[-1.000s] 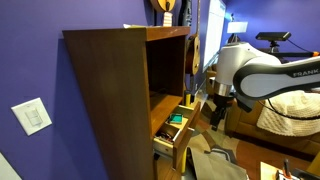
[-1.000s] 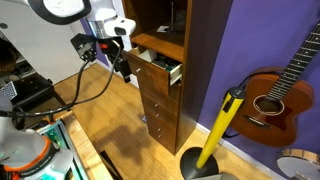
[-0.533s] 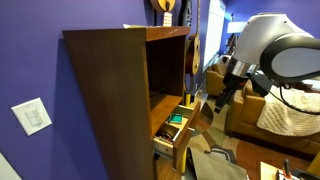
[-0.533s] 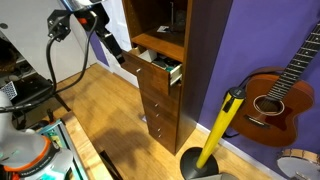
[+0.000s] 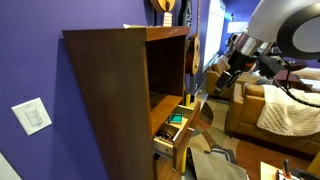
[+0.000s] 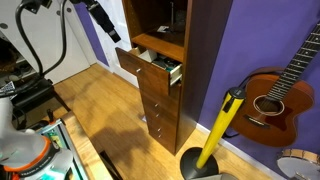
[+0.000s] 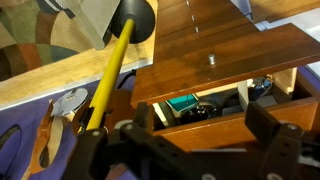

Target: Open the top drawer on the chest of drawers

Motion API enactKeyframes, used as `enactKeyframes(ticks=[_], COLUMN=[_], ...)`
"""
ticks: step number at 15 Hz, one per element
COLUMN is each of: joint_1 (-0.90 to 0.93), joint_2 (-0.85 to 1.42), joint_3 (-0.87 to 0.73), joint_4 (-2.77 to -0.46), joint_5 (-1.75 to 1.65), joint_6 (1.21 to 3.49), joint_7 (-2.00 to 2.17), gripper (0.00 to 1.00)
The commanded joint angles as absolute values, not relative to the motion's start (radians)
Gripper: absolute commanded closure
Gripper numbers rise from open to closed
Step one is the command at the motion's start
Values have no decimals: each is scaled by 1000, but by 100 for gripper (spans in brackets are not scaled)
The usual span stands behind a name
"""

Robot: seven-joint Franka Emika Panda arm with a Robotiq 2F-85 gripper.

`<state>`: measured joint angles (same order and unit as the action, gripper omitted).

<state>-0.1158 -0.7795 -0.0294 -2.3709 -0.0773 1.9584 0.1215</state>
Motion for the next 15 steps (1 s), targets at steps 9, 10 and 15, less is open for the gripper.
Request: enactKeyframes(ticks=[9, 10, 15], joint_1=[-120, -120, -122], joint_2=[-768, -766, -761], joint_3=[-29, -29, -29], joint_4=[-2290, -2286, -2282], joint_5=[-43, -43, -43], joint_6=[1856, 1852, 1850], joint_7=[163, 165, 168], gripper=[0, 0, 0])
